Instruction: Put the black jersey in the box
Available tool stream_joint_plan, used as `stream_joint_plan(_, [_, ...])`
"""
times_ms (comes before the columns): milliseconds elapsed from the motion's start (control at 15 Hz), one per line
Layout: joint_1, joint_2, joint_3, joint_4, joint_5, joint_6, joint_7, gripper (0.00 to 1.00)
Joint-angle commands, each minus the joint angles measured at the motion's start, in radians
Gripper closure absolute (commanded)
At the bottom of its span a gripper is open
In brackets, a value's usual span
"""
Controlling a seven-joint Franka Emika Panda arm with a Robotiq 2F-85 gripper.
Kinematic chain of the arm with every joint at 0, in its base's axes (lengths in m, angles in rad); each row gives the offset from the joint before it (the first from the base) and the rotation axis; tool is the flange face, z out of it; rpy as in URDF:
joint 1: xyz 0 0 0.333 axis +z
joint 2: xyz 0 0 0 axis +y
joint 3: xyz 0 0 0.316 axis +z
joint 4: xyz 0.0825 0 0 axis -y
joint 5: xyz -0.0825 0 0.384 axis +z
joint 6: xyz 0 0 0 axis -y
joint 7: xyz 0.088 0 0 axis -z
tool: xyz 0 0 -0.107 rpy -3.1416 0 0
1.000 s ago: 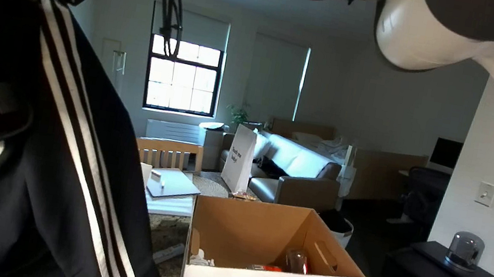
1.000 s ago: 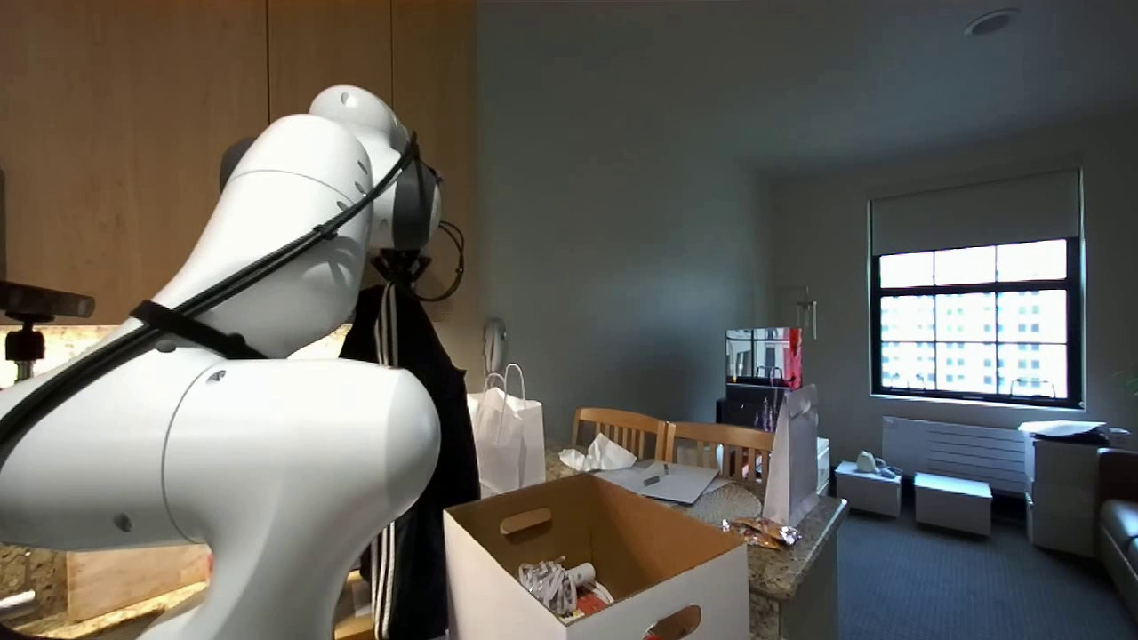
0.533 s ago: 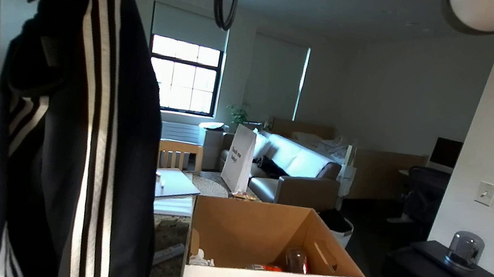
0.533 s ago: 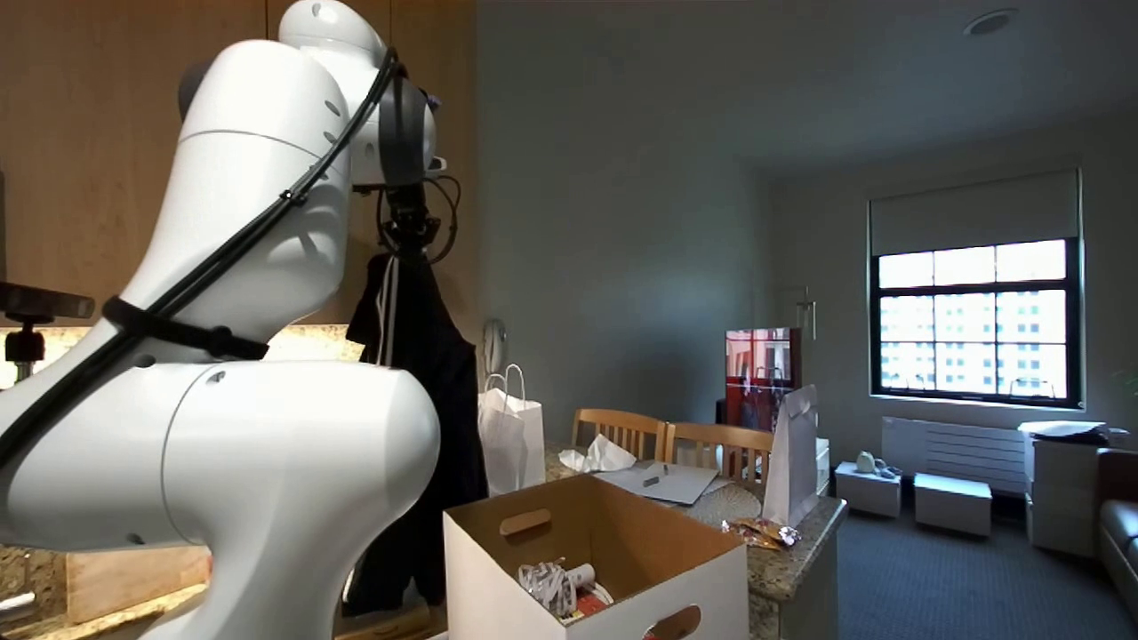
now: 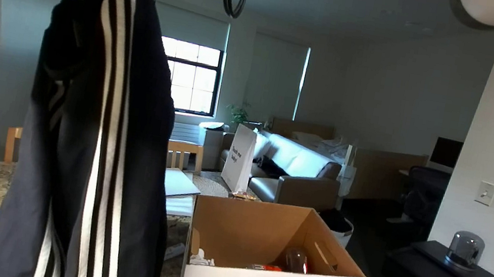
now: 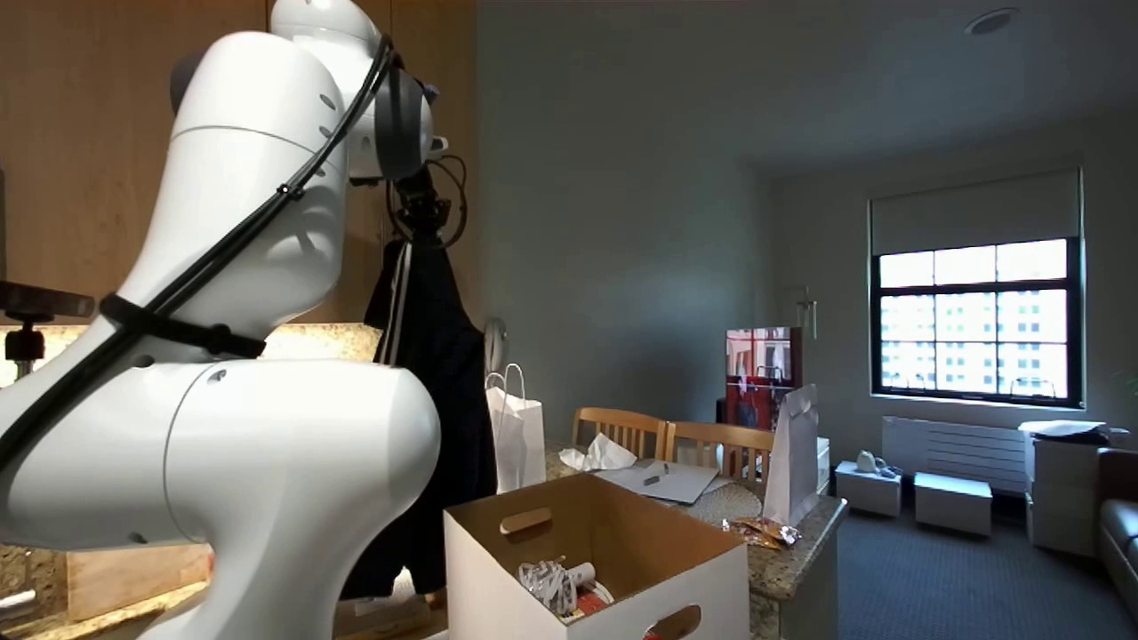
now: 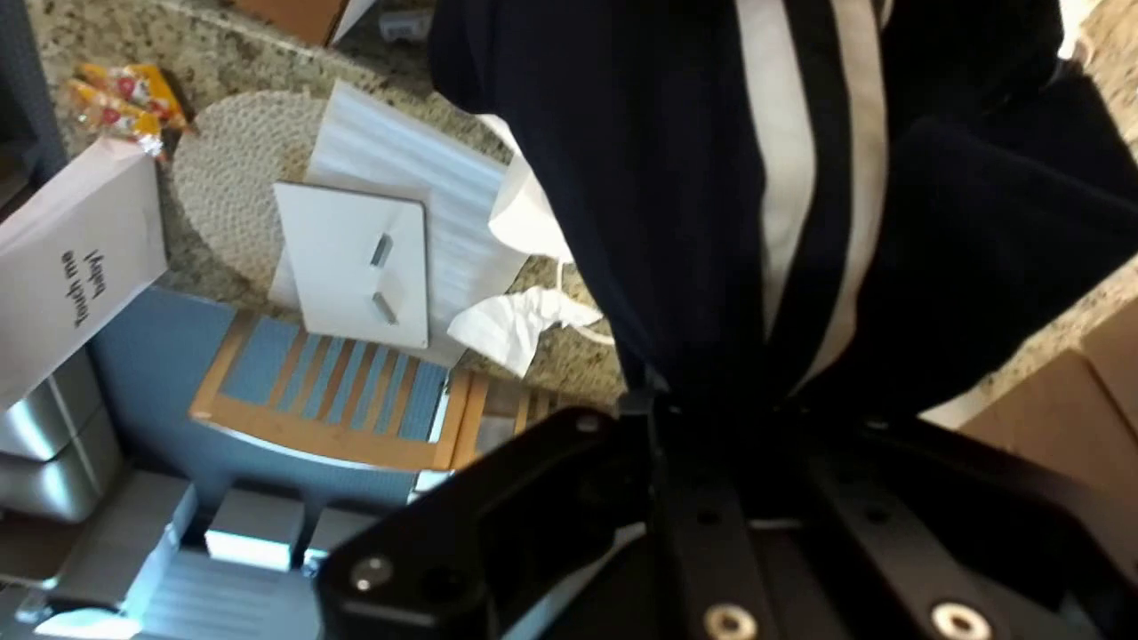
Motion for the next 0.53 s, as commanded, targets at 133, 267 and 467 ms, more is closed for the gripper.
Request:
stream_joint_plan(133, [0.045,-0.030,-0.033,0.256,-0.181,-0.142,0.110,0.95])
stream_joint_plan(267, [0.047,-0.046,-0.047,0.338,-0.224,-0.214,0.140,0.95])
stream_joint_plan(467, [0.040,-0.085,-0.070,0.440,-0.280,-0.324,0.177,0.95])
